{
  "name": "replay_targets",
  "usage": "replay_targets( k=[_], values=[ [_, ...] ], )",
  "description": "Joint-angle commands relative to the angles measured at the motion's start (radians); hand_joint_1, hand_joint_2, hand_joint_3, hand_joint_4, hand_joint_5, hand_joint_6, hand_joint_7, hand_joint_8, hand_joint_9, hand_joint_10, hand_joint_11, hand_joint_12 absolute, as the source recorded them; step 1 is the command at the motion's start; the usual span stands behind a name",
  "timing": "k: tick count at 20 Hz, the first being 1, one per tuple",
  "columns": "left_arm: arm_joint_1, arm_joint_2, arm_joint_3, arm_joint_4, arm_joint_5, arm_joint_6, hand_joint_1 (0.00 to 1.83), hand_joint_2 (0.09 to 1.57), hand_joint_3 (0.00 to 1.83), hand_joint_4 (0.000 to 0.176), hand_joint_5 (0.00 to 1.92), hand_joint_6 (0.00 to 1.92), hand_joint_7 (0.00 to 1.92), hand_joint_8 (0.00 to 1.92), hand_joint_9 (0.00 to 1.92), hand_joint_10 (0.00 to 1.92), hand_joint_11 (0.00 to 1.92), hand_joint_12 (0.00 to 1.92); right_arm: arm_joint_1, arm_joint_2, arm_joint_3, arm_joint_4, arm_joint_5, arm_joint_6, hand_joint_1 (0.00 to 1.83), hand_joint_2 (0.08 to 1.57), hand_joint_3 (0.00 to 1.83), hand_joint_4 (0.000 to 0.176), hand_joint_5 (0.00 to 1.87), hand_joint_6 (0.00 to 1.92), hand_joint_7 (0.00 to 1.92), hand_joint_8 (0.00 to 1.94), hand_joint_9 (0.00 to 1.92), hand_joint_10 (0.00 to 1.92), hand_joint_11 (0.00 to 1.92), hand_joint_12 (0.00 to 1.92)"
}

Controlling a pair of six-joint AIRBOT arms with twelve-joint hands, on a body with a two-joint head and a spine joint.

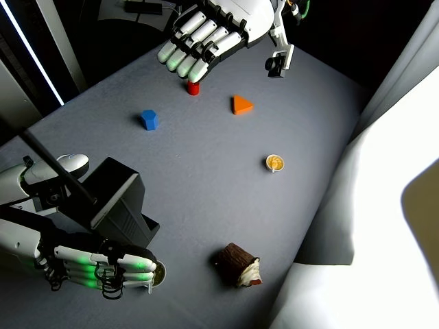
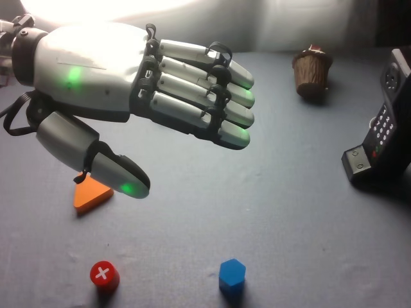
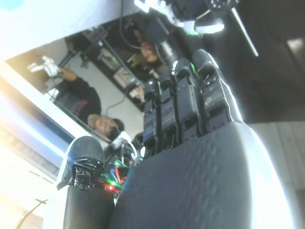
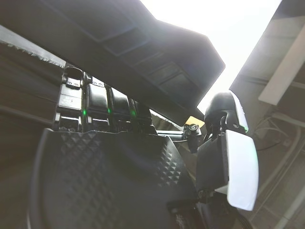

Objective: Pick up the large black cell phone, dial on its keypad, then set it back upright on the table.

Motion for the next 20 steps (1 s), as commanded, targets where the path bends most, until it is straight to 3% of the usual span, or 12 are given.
replay_targets(
  k=[1, 3, 11, 14, 20],
  values=[
    [-0.019, 0.009, -0.005, -0.109, -0.06, 0.001, 0.09, 1.29, 0.0, 0.0, 0.29, 0.01, 0.26, 0.01, 0.21, 0.0, 0.0, 0.43, 0.004, 0.008, 0.009, -0.007, 0.127, 0.01, 0.21, 1.05, 0.0, 0.007, 0.07, 0.0, 0.12, 0.0, 0.1, 0.0, 0.0, 0.27],
    [-0.019, 0.009, -0.006, -0.109, -0.061, 0.001, 0.02, 1.31, 0.0, 0.0, 0.25, 0.0, 0.23, 0.0, 0.19, 0.0, 0.0, 0.37, 0.004, 0.007, 0.01, -0.007, 0.127, 0.01, 0.19, 1.06, 0.0, 0.009, 0.07, 0.0, 0.12, 0.0, 0.11, 0.0, 0.0, 0.31],
    [-0.019, 0.009, -0.007, -0.109, -0.062, 0.002, 0.06, 1.31, 0.0, 0.0, 0.25, 0.0, 0.23, 0.0, 0.19, 0.0, 0.0, 0.41, 0.005, 0.003, 0.027, -0.007, 0.128, 0.011, 0.2, 1.07, 0.0, 0.004, 0.07, 0.0, 0.12, 0.0, 0.12, 0.0, 0.0, 0.35],
    [-0.019, 0.009, -0.007, -0.109, -0.063, 0.002, 0.03, 1.32, 0.0, 0.0, 0.23, 0.0, 0.2, 0.0, 0.16, 0.0, 0.0, 0.28, 0.008, -0.002, 0.036, -0.007, 0.128, 0.012, 0.23, 1.07, 0.0, 0.006, 0.08, 0.0, 0.14, 0.0, 0.13, 0.0, 0.0, 0.42],
    [-0.019, 0.009, -0.007, -0.109, -0.064, 0.002, 0.09, 1.3, 0.0, 0.0, 0.26, 0.0, 0.22, 0.0, 0.19, 0.0, 0.0, 0.4, 0.013, -0.011, 0.073, -0.005, 0.134, 0.013, 0.23, 1.07, 0.0, 0.004, 0.09, 0.0, 0.14, 0.0, 0.14, 0.0, 0.0, 0.47]
  ],
)
